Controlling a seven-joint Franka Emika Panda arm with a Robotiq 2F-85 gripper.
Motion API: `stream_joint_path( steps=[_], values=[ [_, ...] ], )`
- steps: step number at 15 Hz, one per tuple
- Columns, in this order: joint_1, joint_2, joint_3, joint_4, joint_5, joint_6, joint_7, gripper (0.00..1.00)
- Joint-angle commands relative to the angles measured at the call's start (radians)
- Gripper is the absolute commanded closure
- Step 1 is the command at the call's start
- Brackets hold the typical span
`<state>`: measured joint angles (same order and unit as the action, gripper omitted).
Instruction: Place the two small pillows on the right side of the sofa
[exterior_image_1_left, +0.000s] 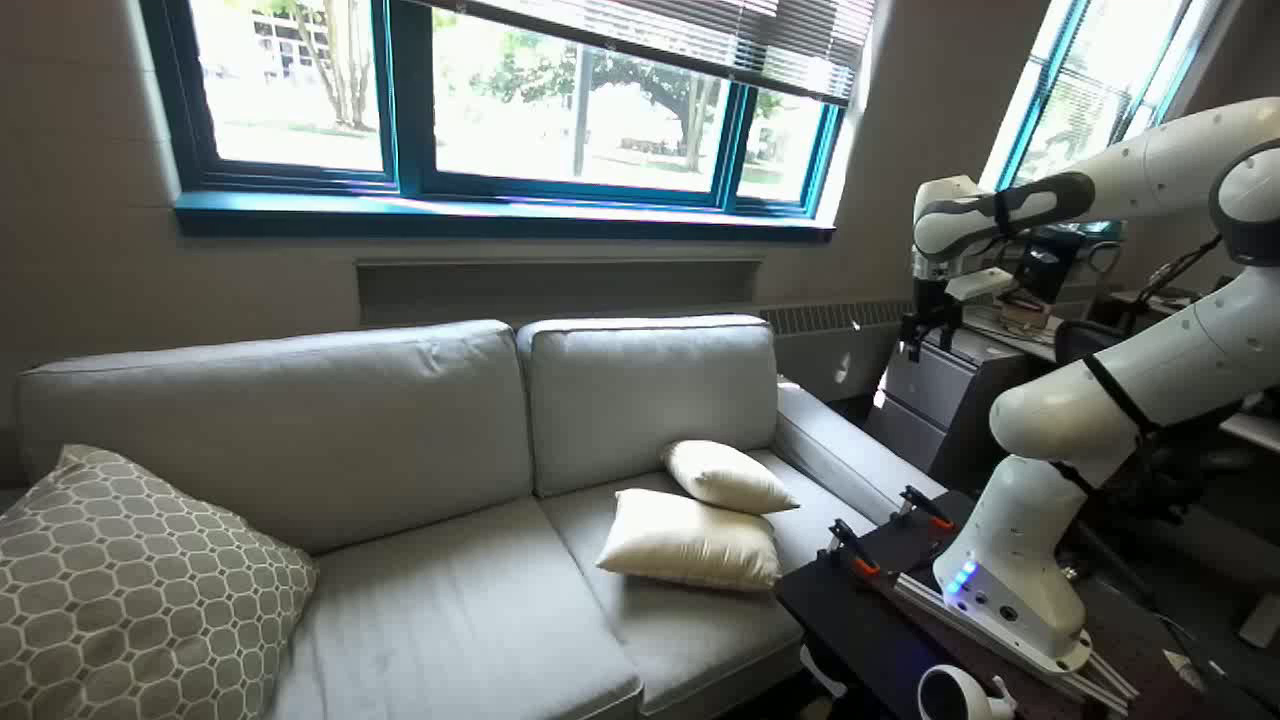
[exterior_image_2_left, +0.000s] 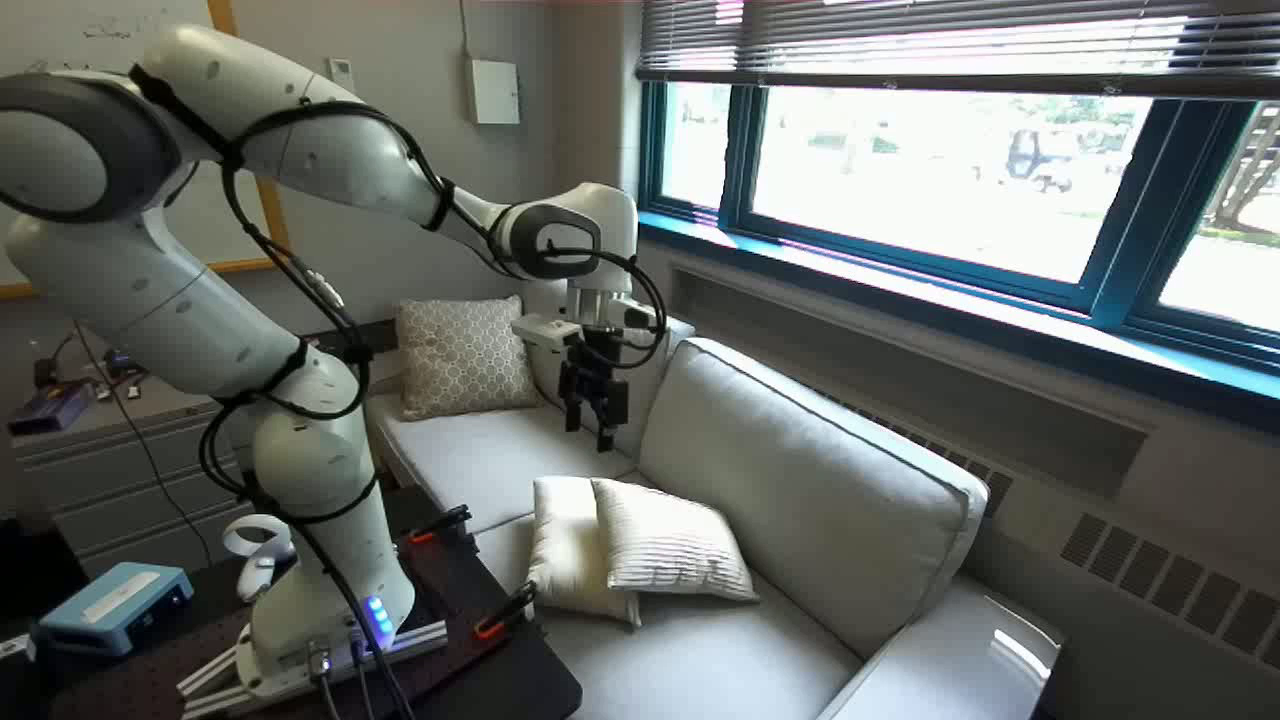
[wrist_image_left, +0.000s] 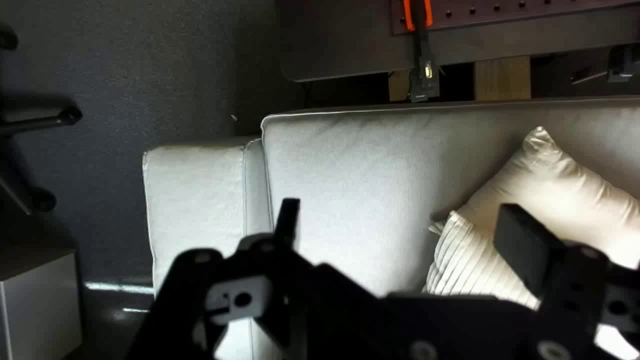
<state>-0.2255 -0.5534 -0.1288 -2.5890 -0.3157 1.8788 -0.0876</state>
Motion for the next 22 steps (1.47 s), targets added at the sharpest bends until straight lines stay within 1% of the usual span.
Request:
stream_joint_path(
  steps=[1, 9, 12, 13, 17, 20, 22],
  values=[
    [0.013, 0.000, -0.011, 0.003, -0.005, -0.005, 0.005, 0.00],
    [0.013, 0.000, -0.011, 0.003, -0.005, -0.005, 0.005, 0.00],
    [0.029, 0.035, 0.012, 0.024, 0.024, 0.004, 0.066, 0.00],
    [0.039, 0.054, 0.021, 0.031, 0.036, 0.026, 0.096, 0.00],
    [0.106, 0.181, 0.050, 0.086, 0.165, 0.152, 0.169, 0.00],
    [0.163, 0.332, 0.083, 0.167, 0.259, 0.278, 0.192, 0.00],
    [0.196, 0.439, 0.108, 0.240, 0.305, 0.329, 0.194, 0.00]
  ],
)
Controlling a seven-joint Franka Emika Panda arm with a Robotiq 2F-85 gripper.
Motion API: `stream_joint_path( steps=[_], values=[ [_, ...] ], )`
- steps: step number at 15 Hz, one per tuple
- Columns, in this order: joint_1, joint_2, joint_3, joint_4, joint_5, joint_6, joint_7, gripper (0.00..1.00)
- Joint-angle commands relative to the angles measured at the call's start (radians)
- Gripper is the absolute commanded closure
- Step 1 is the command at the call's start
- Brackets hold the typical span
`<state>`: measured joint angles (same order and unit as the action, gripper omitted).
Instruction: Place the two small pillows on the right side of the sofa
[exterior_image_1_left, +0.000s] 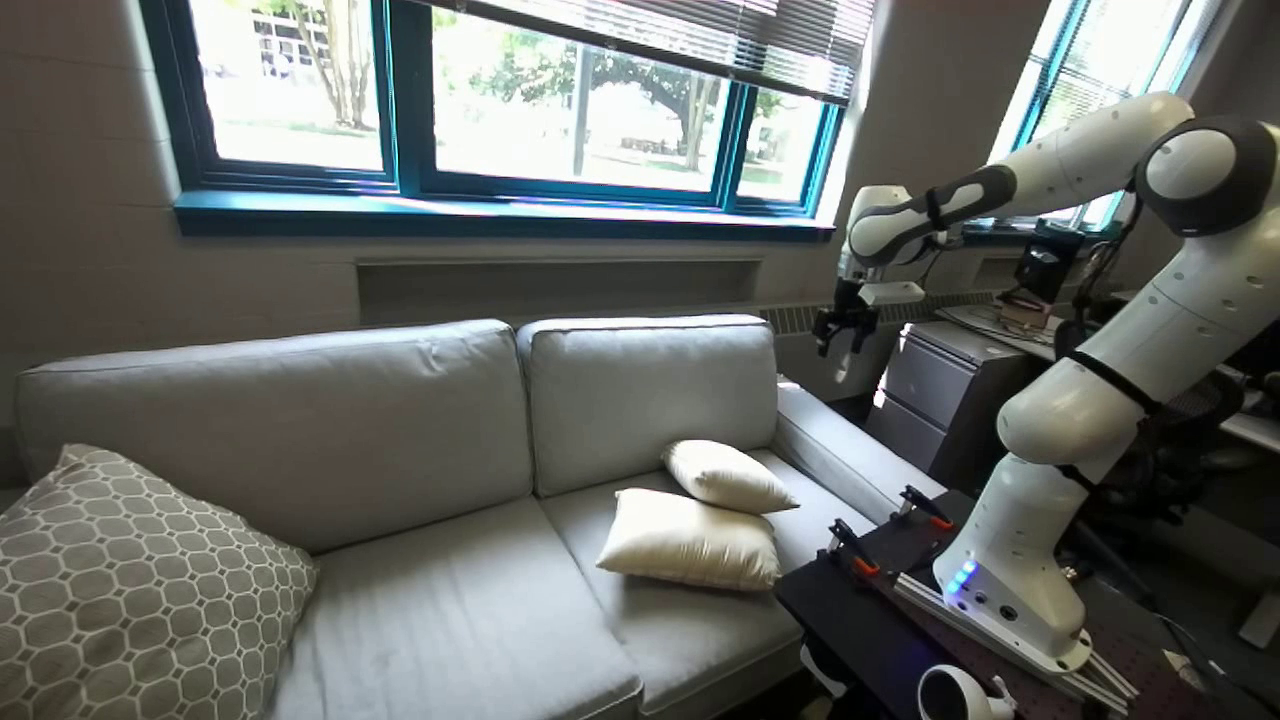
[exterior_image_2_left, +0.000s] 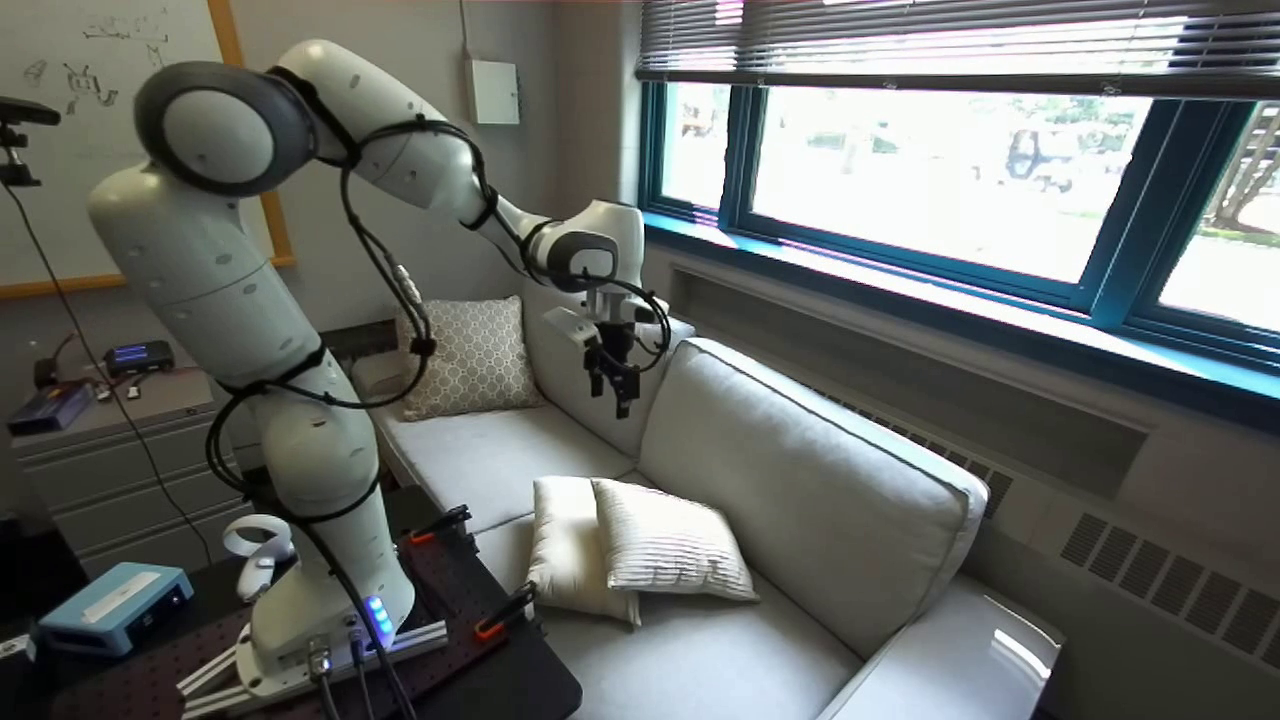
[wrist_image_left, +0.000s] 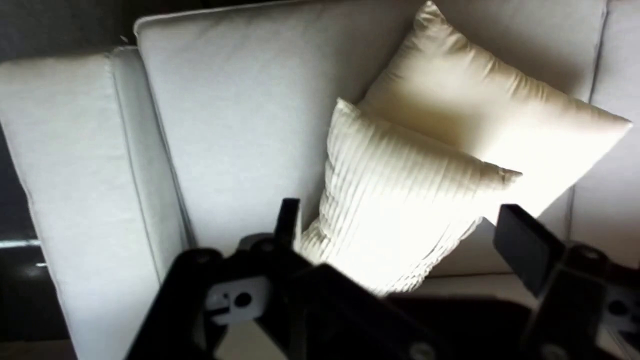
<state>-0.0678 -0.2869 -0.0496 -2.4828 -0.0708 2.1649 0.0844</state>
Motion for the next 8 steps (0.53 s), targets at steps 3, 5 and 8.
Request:
stream_joint_path(
  steps=[3, 5, 8],
  values=[
    [0.078, 0.332, 0.063, 0.266, 0.106, 0.068, 0.018, 0.00],
    [0.100, 0.433, 0.084, 0.366, 0.097, 0.033, 0.020, 0.00],
    [0.108, 0.420, 0.084, 0.332, 0.091, 0.052, 0.008, 0.00]
  ],
)
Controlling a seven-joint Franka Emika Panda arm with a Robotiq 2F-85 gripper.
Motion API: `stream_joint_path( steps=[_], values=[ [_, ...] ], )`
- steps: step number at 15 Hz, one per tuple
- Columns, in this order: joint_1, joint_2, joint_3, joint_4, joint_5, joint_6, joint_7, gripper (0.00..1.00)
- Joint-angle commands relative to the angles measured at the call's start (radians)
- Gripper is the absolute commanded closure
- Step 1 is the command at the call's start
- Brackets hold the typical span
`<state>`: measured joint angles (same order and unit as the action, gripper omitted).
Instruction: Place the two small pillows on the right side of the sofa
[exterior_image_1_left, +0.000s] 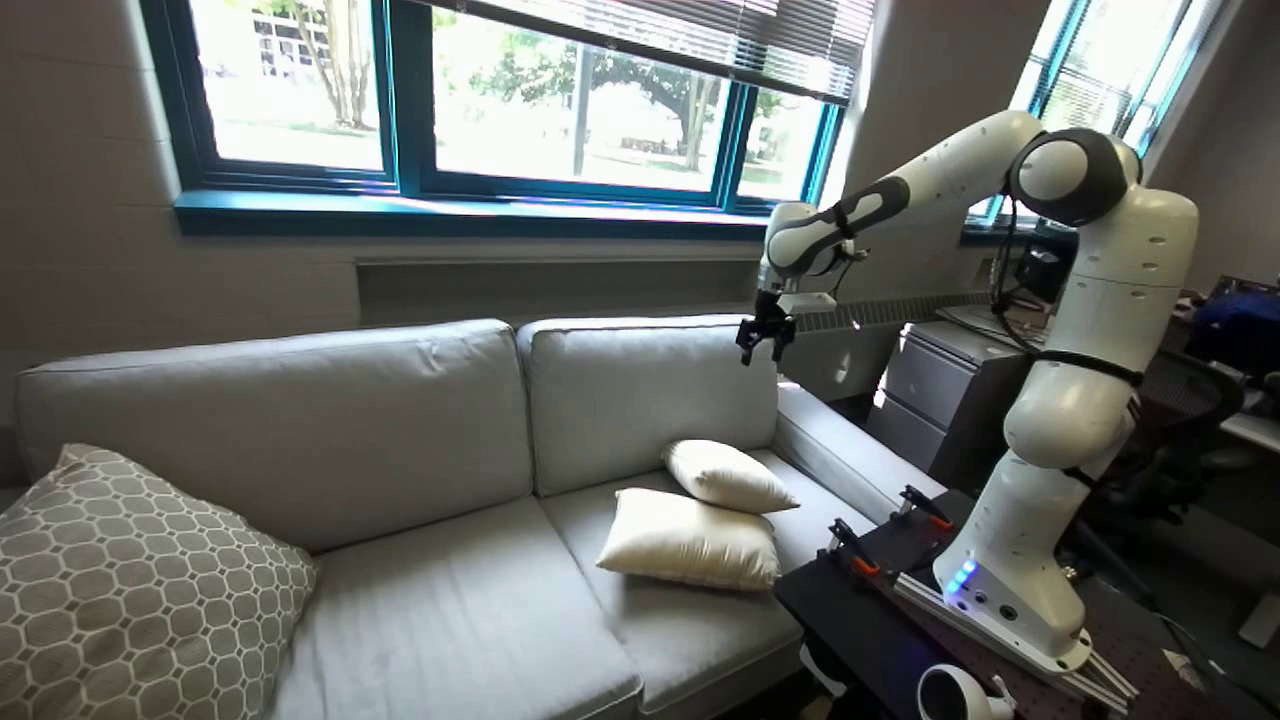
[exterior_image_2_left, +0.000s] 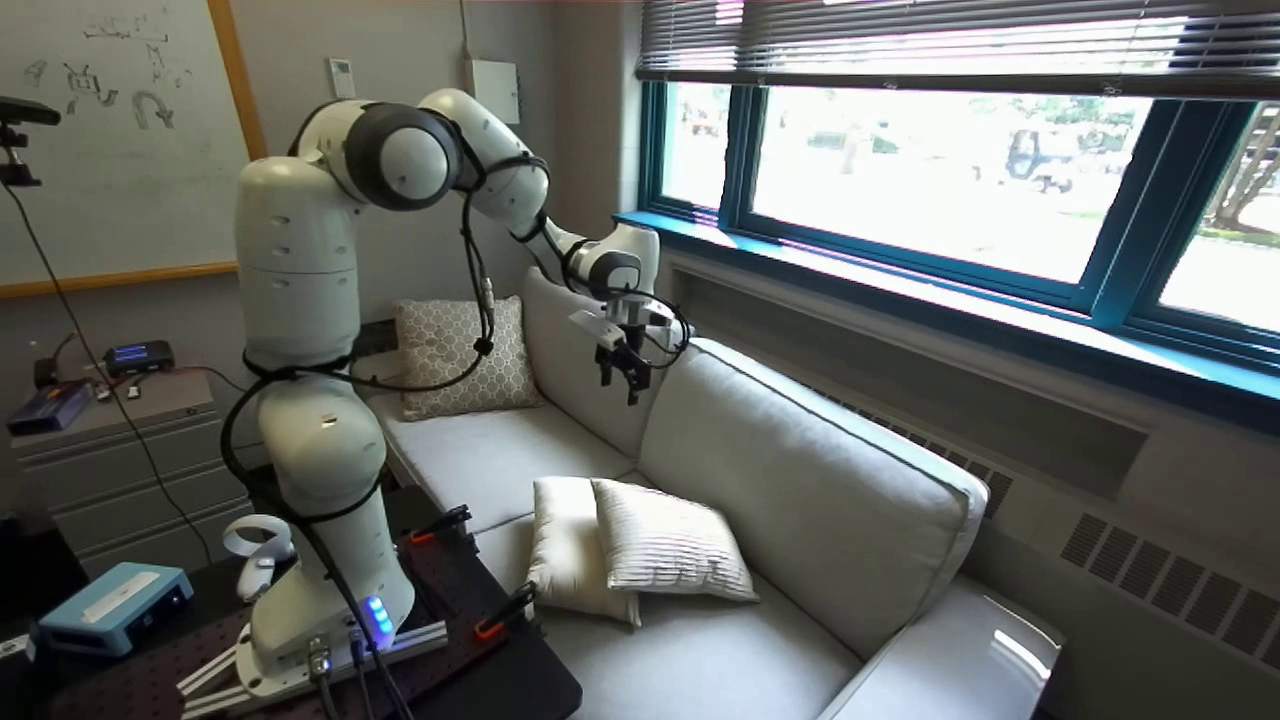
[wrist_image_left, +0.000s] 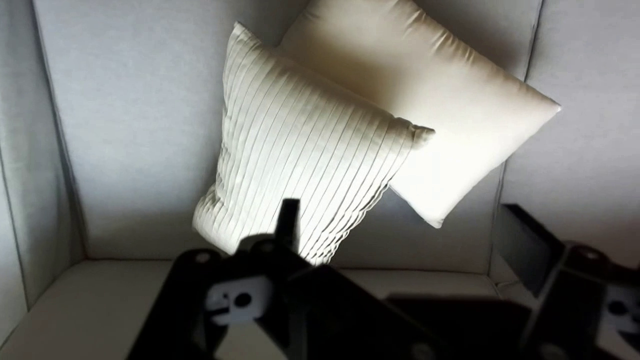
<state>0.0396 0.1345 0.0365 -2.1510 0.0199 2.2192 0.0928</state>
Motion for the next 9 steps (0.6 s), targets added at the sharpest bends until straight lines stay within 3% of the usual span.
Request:
stream_joint_path(
  steps=[1, 5, 9],
  values=[
    [0.007, 0.025, 0.001, 0.027, 0.000, -0.010, 0.002, 0.00],
    [0.007, 0.043, 0.000, 0.054, 0.000, -0.026, 0.002, 0.00],
    [-0.006, 0.133, 0.005, 0.095, 0.121, 0.064, 0.003, 0.00]
  ],
)
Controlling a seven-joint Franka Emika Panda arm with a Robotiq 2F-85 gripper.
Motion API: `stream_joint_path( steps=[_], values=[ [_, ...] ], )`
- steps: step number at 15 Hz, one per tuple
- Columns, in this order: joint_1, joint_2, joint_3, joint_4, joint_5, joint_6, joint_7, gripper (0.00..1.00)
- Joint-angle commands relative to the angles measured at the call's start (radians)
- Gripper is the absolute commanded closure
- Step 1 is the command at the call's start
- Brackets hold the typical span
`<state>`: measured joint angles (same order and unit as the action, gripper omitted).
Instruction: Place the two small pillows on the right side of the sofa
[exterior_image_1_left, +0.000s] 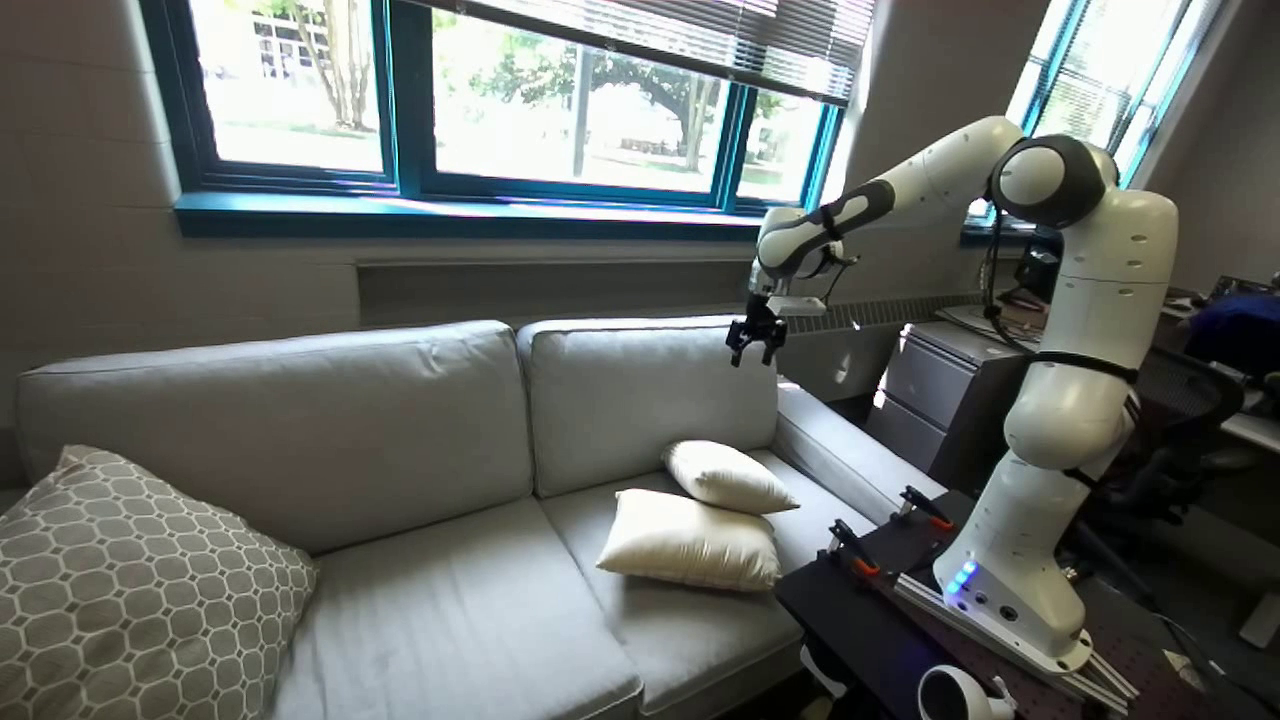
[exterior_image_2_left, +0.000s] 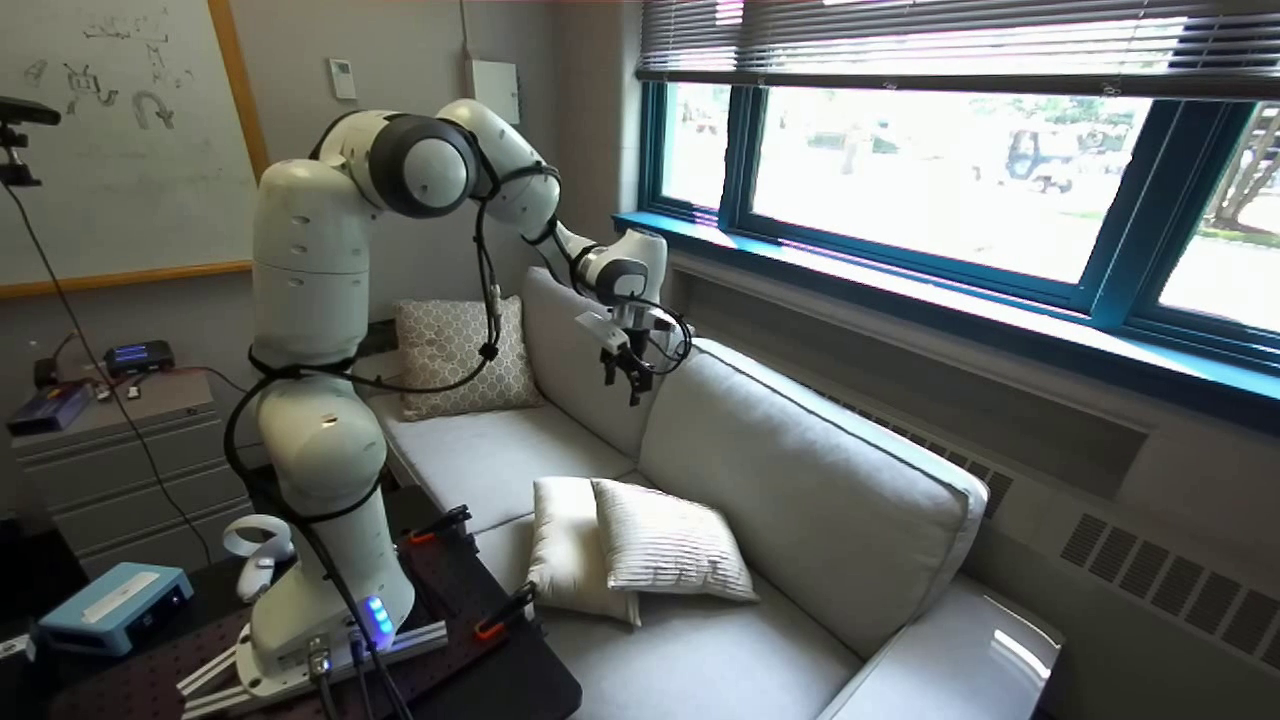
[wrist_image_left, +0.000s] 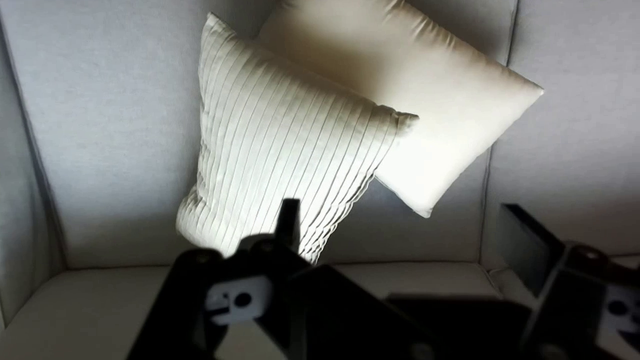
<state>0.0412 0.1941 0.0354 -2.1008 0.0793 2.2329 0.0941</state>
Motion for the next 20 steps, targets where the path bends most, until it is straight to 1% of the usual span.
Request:
stream_joint_path(
  steps=[1, 3, 6, 8, 10, 12, 15, 17, 20],
  values=[
    [-0.006, 0.122, 0.012, 0.070, 0.088, 0.076, -0.006, 0.00],
    [-0.003, 0.208, 0.020, 0.115, 0.118, 0.120, -0.004, 0.00],
    [0.011, 0.361, 0.030, 0.219, 0.130, 0.150, 0.022, 0.00],
    [0.024, 0.461, 0.036, 0.308, 0.123, 0.132, 0.035, 0.00],
    [0.056, 0.573, 0.035, 0.419, 0.100, 0.091, 0.068, 0.00],
    [0.096, 0.676, 0.026, 0.527, 0.077, 0.031, 0.106, 0.00],
    [0.139, 0.804, 0.013, 0.675, 0.054, -0.107, 0.163, 0.00],
    [0.148, 0.884, 0.008, 0.768, 0.056, -0.236, 0.199, 0.00],
    [0.149, 0.971, -0.009, 0.871, 0.058, -0.405, 0.250, 0.00]
  ],
)
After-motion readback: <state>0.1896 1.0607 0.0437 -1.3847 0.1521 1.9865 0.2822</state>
